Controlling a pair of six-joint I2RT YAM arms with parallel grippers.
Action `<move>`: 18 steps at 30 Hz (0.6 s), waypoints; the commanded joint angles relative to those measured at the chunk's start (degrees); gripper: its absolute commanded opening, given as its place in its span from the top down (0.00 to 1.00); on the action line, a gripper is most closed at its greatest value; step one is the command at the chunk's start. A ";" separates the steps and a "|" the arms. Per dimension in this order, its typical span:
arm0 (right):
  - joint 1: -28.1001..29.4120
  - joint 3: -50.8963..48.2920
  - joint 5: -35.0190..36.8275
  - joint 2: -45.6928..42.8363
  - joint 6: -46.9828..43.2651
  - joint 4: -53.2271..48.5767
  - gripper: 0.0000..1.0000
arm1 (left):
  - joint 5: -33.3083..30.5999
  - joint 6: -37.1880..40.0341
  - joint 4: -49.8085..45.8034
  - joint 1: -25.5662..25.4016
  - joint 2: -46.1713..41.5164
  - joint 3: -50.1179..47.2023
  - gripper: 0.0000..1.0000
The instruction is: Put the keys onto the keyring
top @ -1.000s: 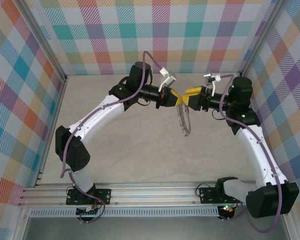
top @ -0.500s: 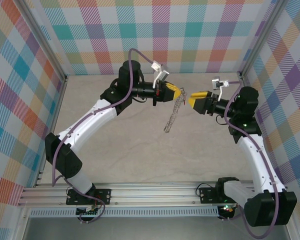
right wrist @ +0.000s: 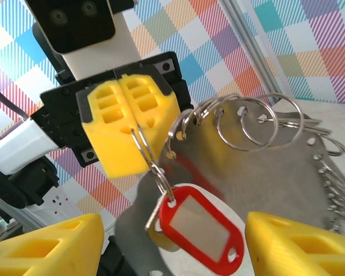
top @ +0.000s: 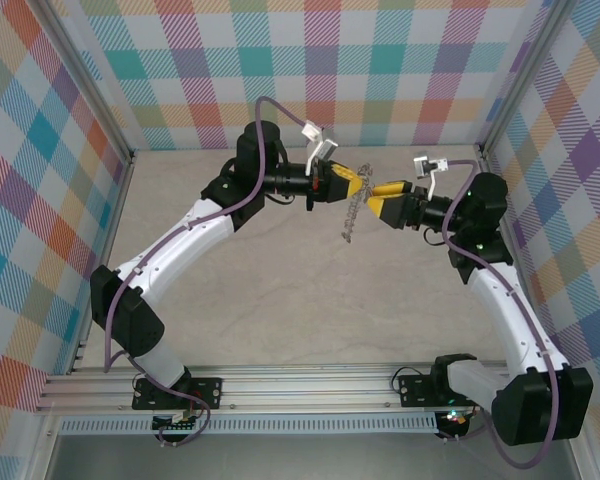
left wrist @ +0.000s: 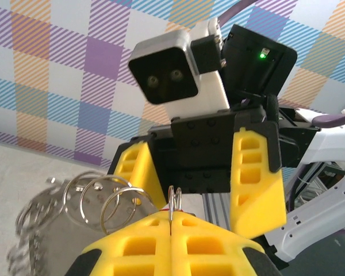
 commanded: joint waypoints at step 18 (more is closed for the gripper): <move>1.93 0.38 2.34 -0.25 -2.03 -0.16 0.80 | -1.44 -2.37 5.26 0.42 -2.47 -0.76 1.00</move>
